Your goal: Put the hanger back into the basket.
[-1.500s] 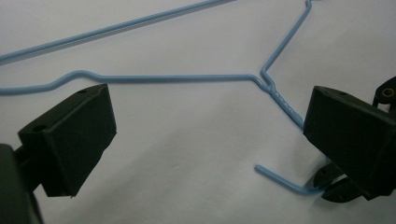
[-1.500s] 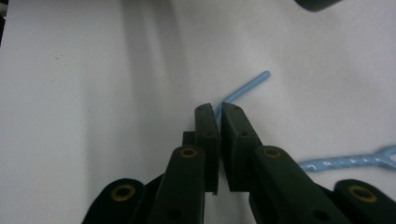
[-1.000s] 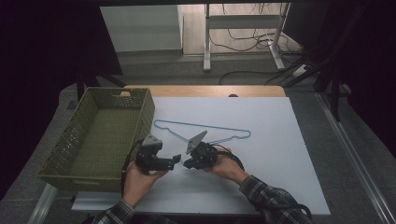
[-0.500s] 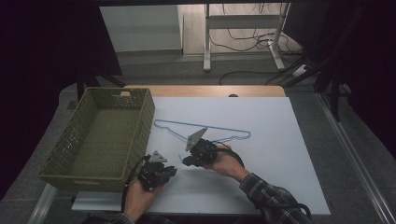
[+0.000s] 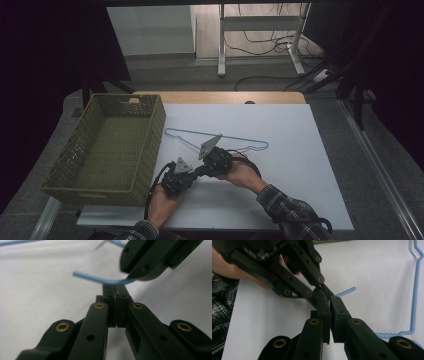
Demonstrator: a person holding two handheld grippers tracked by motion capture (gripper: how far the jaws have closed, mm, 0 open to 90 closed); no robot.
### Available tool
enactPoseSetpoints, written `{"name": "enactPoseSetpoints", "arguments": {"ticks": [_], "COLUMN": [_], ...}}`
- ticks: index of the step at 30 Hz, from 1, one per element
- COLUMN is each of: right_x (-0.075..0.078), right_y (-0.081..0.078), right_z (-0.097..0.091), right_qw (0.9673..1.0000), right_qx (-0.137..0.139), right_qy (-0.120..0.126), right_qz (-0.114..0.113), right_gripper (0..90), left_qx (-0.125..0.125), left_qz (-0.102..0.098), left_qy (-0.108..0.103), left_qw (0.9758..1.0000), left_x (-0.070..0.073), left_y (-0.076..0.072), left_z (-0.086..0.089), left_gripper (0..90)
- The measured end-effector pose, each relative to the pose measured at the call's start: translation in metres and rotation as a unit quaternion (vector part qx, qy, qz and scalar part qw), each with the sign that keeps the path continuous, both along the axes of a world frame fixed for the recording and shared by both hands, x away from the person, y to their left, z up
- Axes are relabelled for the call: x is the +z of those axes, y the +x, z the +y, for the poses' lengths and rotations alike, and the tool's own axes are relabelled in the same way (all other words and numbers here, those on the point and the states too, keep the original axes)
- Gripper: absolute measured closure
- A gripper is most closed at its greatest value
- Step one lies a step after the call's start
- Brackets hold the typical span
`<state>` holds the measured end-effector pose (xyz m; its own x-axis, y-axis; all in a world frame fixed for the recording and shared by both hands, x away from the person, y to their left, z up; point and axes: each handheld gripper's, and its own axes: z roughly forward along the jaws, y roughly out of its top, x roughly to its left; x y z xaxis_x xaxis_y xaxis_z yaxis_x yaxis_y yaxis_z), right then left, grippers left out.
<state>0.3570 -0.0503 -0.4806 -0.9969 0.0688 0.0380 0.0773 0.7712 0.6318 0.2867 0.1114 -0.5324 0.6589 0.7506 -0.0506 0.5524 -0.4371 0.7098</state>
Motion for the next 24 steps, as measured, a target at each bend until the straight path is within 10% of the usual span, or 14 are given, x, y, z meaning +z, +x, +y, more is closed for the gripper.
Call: {"name": "enactPoseSetpoints", "arguments": {"ticks": [7,14,17,24], "right_x": [0.002,0.029,0.021,-0.009], "right_y": [0.001,0.022,0.040,0.057], "right_z": [-0.001,-0.030,-0.053,-0.055], "right_qw": [0.9999,0.9960,0.9909,0.9874], "right_qx": [-0.013,-0.085,-0.125,-0.123], "right_qy": [0.002,0.020,-0.010,-0.051], "right_qz": [0.011,-0.017,-0.048,-0.085], "right_gripper": [80.3,66.9,63.2,50.9], "left_qx": [0.009,0.012,0.011,0.013], "left_qz": [-0.003,0.001,0.003,0.004], "left_qy": [-0.013,-0.024,-0.020,-0.028], "left_qw": [0.9999,0.9996,0.9997,0.9995], "left_x": [-0.001,0.000,0.001,0.004], "left_y": [0.002,0.003,0.003,0.004], "left_z": [0.000,0.002,0.002,0.003], "left_gripper": [86.8,85.4,84.4,83.0]}}
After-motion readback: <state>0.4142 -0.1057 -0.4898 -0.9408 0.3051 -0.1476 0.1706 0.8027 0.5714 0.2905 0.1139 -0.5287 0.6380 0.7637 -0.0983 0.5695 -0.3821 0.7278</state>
